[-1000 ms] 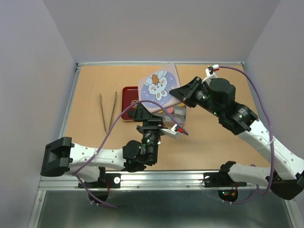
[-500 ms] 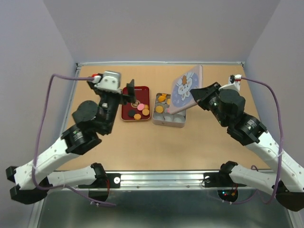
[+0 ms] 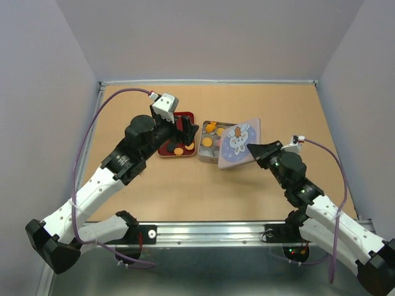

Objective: Pack the cookies

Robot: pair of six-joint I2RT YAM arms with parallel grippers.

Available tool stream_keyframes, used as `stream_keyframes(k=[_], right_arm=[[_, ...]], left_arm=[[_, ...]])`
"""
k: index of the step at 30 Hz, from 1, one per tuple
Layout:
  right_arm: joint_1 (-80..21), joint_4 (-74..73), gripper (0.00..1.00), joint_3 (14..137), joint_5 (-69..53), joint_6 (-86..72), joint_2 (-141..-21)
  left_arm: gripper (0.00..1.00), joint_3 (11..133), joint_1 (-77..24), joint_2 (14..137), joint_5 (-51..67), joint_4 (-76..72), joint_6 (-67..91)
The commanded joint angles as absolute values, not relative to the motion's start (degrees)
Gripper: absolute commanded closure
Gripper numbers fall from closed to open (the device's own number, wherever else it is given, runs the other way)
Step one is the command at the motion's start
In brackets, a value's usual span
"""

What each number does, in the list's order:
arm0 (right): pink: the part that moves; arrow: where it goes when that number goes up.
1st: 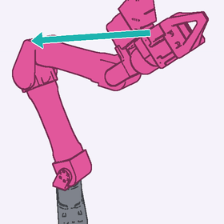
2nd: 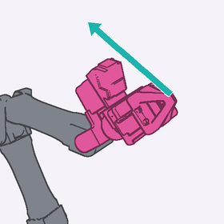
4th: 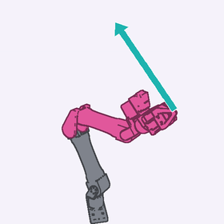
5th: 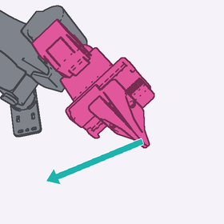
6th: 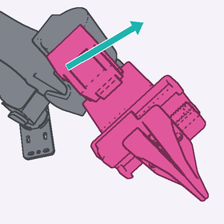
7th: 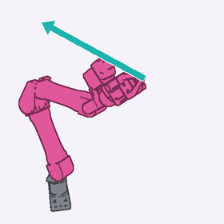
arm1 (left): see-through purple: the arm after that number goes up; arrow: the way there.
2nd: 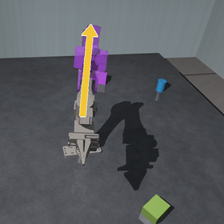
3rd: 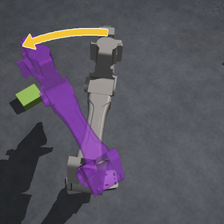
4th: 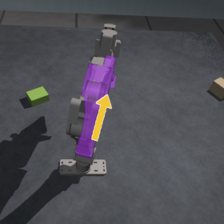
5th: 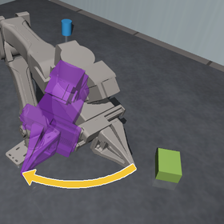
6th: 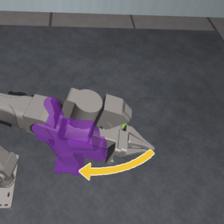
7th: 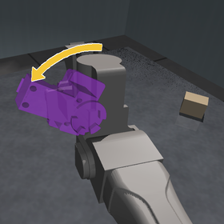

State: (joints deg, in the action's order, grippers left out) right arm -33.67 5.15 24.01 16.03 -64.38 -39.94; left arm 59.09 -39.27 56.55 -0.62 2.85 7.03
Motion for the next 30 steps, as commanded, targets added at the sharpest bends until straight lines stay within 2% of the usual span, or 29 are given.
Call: stream_keyframes(k=[1,6,9,17,30], right_arm=[[-30.68,25.92,1.00,21.97,10.20,-66.89,-38.67],[-28.04,31.90,1.00,18.46,9.41,-67.76,-39.63],[-23.30,36.44,0.99,15.92,3.20,-71.71,-42.44],[-16.97,48.84,1.00,12.22,-4.82,-75.40,-52.45],[-16.08,63.71,1.00,6.77,-8.70,-78.22,-62.92]], left_arm=[[0.09,58.45,-38.94,53.61,4.22,-1.93,10.37],[0.09,54.50,-38.93,54.49,4.57,-4.13,12.83],[0.07,53.44,-37.89,56.68,4.57,-5.18,15.10],[0.07,52.65,-29.01,64.68,15.11,-8.96,21.09],[0.07,49.66,-25.14,78.20,23.72,-20.73,25.57]])
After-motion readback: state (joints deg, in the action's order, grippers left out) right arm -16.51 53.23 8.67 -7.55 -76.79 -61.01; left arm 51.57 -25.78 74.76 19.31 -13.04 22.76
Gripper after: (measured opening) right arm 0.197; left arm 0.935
